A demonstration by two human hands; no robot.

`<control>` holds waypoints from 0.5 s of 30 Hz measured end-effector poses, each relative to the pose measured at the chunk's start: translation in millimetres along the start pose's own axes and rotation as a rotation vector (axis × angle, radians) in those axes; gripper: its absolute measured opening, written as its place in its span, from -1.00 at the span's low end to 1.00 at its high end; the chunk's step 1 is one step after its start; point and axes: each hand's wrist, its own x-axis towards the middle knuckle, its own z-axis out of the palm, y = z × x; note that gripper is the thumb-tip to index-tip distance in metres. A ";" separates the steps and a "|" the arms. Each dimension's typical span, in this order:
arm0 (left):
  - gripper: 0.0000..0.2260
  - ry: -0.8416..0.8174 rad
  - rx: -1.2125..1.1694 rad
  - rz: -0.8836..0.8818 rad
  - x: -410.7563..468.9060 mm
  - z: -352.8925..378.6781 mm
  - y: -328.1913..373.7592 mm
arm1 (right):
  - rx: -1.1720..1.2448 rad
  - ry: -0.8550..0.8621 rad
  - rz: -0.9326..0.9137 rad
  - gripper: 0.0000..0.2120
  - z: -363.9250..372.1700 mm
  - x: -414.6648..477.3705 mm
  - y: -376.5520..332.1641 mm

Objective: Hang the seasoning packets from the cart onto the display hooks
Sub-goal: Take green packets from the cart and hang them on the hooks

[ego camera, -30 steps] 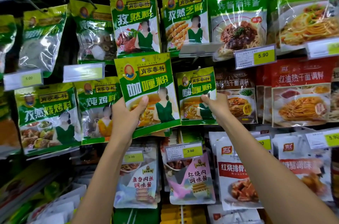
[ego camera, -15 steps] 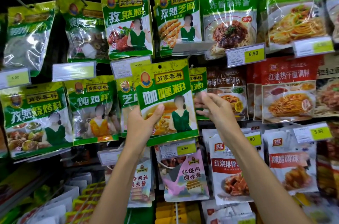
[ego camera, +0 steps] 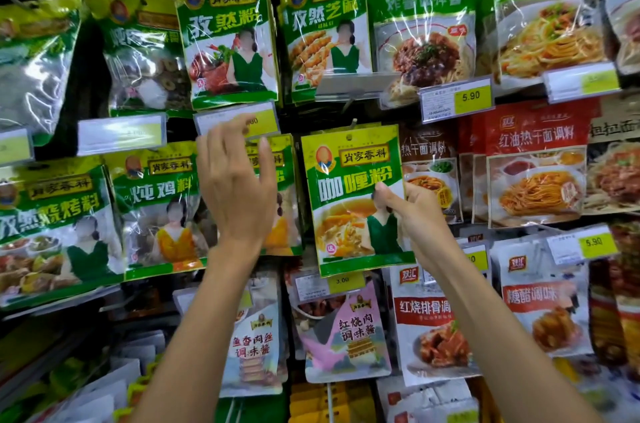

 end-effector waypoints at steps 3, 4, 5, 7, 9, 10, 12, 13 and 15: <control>-0.71 0.021 0.174 0.155 23.8 12.1 -11.6 | -0.022 0.030 -0.009 -0.73 -0.2 7.5 -3.7; -0.69 -0.002 0.209 0.191 28.6 16.2 -15.3 | -0.019 0.031 -0.011 -0.75 0.2 11.0 -5.5; -0.68 -0.031 0.237 0.220 31.9 20.0 -19.0 | -0.019 0.032 -0.012 -0.75 0.3 14.7 -7.7; -0.67 -0.081 0.272 0.244 34.3 26.4 -25.9 | -0.040 0.039 -0.024 -0.71 0.4 21.8 -12.1; -0.67 -0.102 0.285 0.242 33.2 30.2 -31.3 | -0.053 0.060 -0.017 -0.67 0.6 27.5 -15.0; -0.68 -0.106 0.285 0.239 32.1 31.3 -33.3 | -0.050 0.070 -0.006 -0.68 0.4 29.9 -15.6; -0.69 -0.104 0.281 0.243 30.9 32.4 -35.4 | -0.061 0.088 0.016 -0.68 -0.4 32.7 -16.7; -0.69 -0.098 0.280 0.247 30.8 32.6 -36.0 | -0.064 0.098 0.024 -0.67 -0.8 33.4 -17.0; -0.68 -0.092 0.274 0.250 30.9 32.4 -36.0 | -0.060 0.109 0.036 -0.66 -1.1 34.3 -16.7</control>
